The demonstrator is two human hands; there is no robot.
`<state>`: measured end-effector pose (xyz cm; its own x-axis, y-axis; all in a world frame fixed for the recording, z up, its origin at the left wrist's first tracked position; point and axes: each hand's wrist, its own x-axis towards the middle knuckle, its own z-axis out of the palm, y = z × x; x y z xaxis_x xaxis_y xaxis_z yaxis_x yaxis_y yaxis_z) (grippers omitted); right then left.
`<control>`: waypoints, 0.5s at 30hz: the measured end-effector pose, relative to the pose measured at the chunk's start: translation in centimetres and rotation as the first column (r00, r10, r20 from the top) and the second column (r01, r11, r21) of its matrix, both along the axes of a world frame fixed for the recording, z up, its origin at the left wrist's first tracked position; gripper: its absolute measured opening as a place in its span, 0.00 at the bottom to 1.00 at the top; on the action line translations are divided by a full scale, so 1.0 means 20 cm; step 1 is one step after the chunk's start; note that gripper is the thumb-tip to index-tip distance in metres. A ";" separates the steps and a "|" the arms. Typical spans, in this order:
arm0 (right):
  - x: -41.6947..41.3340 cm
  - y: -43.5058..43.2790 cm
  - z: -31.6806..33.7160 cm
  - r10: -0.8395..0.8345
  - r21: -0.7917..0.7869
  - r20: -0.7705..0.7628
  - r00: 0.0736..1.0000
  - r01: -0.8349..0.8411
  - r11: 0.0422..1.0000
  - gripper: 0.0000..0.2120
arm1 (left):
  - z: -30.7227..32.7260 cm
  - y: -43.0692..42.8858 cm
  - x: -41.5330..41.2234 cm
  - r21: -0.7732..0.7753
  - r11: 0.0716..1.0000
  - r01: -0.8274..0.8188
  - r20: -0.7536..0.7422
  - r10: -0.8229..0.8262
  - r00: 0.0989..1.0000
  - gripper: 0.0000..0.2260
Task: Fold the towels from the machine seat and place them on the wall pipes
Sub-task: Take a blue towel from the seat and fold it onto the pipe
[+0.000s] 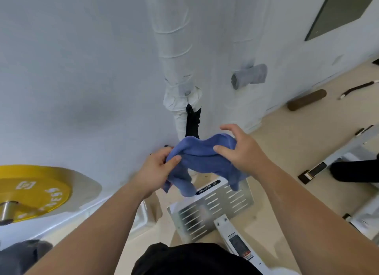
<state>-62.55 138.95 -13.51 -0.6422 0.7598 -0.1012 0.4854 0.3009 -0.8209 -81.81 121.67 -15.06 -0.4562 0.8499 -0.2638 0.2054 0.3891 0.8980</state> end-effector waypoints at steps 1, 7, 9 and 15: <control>-0.01 -0.01 -0.01 0.071 -0.015 0.021 0.997 -0.071 0.997 0.28 | 0.07 0.04 0.01 0.029 0.999 0.039 -0.027 -0.039 0.999 0.09; -0.22 -0.18 -0.01 0.244 -0.096 -0.175 0.954 -0.263 0.960 0.15 | 0.30 0.18 -0.02 0.067 0.964 0.256 -0.058 -0.252 0.966 0.06; -0.29 -0.20 -0.01 0.177 -0.022 -0.184 0.967 -0.184 0.983 0.10 | 0.30 0.17 -0.10 0.050 0.964 0.261 -0.134 -0.252 0.958 0.06; -0.35 -0.16 0.03 -0.234 -0.116 -0.181 0.955 0.216 0.970 0.10 | 0.08 0.06 -0.36 -0.091 0.975 0.201 0.065 -0.196 0.978 0.10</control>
